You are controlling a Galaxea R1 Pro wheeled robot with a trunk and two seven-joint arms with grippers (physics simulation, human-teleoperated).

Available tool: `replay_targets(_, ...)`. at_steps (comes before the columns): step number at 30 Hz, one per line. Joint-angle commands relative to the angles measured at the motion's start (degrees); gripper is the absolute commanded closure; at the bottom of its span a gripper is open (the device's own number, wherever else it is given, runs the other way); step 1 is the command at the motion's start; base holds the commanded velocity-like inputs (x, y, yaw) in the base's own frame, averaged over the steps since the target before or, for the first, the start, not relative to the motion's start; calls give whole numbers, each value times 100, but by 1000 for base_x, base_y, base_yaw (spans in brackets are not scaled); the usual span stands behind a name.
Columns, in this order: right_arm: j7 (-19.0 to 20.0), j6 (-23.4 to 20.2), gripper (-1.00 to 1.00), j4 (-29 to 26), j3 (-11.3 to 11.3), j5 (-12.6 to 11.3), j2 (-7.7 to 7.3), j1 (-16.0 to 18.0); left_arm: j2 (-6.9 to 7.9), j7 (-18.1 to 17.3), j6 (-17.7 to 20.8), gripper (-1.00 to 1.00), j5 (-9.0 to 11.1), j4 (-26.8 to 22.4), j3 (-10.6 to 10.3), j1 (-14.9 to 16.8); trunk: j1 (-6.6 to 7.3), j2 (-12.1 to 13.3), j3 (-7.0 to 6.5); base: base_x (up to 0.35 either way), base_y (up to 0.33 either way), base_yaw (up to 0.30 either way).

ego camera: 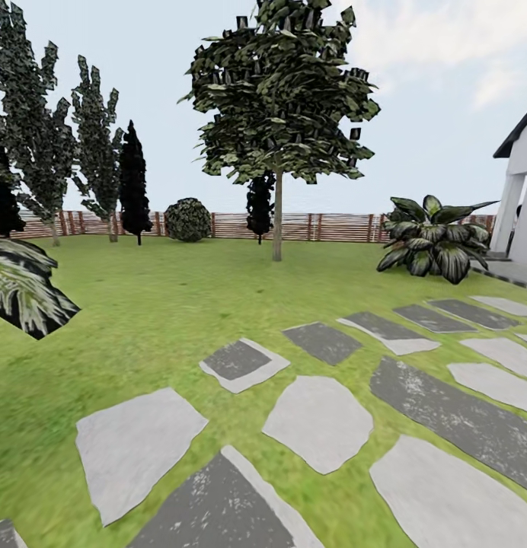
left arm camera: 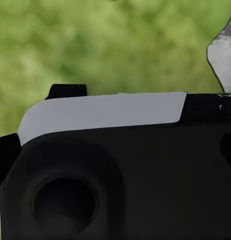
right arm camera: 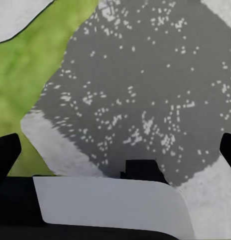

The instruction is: Take the three Easter eggs out of the wicker basket on the lawn in the garden, then place them on the lawn next to a single tree (choose any tree) so that all three eggs are next to the same tree and none are left in the basket.

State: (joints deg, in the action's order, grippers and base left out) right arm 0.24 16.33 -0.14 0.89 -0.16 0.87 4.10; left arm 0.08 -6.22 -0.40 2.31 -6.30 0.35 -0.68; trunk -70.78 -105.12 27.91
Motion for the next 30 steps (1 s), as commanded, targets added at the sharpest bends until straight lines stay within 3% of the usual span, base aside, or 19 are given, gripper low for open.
replay_targets(1, 2, 20, -100, 5, 11, -2, 0, 4, 1, -20, -4, -100, 24, -8, 5, -2, -3, -2, 5, 330, 0, 175)
replay_targets(30, -6, 19, -100, 5, 17, -2, 0, 4, 1, -18, -4, -100, 24, -9, 4, -2, -3, -2, 5, 329, 0, 23)
